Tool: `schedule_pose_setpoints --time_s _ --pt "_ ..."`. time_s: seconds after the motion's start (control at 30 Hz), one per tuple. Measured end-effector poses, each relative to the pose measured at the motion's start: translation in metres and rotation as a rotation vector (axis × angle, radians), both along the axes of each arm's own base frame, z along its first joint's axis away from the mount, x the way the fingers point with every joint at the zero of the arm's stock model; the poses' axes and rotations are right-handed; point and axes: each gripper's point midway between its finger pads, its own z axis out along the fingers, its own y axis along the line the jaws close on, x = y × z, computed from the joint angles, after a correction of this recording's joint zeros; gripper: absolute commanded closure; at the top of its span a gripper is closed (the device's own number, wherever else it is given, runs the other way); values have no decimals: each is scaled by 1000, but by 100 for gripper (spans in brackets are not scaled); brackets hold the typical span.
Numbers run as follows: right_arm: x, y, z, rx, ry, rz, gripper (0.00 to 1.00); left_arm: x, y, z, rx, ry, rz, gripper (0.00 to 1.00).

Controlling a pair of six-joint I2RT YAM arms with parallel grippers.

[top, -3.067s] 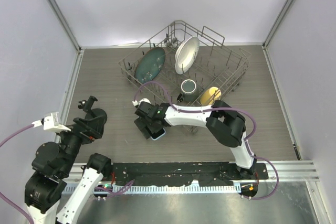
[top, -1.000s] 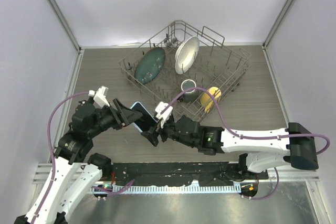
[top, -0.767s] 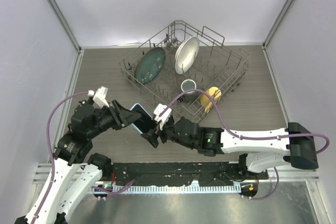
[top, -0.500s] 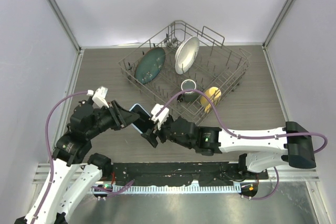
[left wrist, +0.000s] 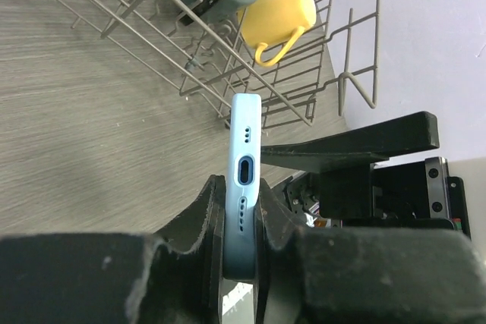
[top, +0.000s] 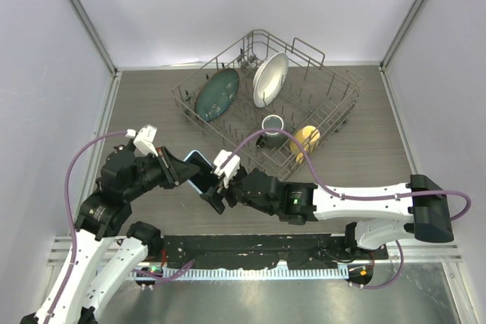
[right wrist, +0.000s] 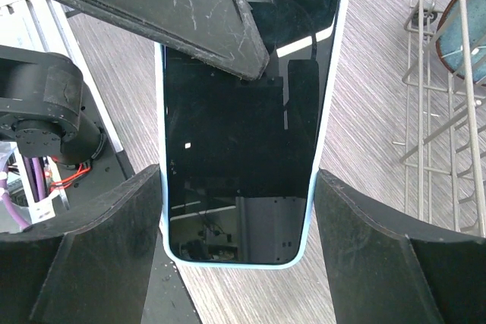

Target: Place the phone on the phone stand

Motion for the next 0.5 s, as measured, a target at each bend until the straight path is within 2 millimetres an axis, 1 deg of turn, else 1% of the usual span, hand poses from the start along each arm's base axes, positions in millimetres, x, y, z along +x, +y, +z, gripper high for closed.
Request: schedule_pose_setpoints --time_s 0.03,0.07,0.17,0.2,0.27,0.33,0.37,0.43,0.5 --pt "0 0 1 0 0 1 43 -1 1 2 0 -8 1 100" --pt "-1 1 1 1 0 3 30 -1 2 3 3 -15 4 100" --pt "-5 5 7 27 -3 18 21 -11 11 12 32 -36 22 100" --pt "-8 8 12 49 -4 34 20 -16 15 19 45 -49 27 100" --pt "-14 13 28 112 -14 65 19 -23 24 37 64 -84 47 100" --pt "-18 16 45 169 -21 89 18 -29 37 61 94 -144 90 100" --pt "-16 12 49 169 -26 83 18 -29 52 73 145 -199 146 100" --pt "-8 6 50 160 -27 71 17 -29 85 100 227 -297 280 100" --pt "4 6 49 157 -20 64 17 -43 113 130 259 -395 383 100"
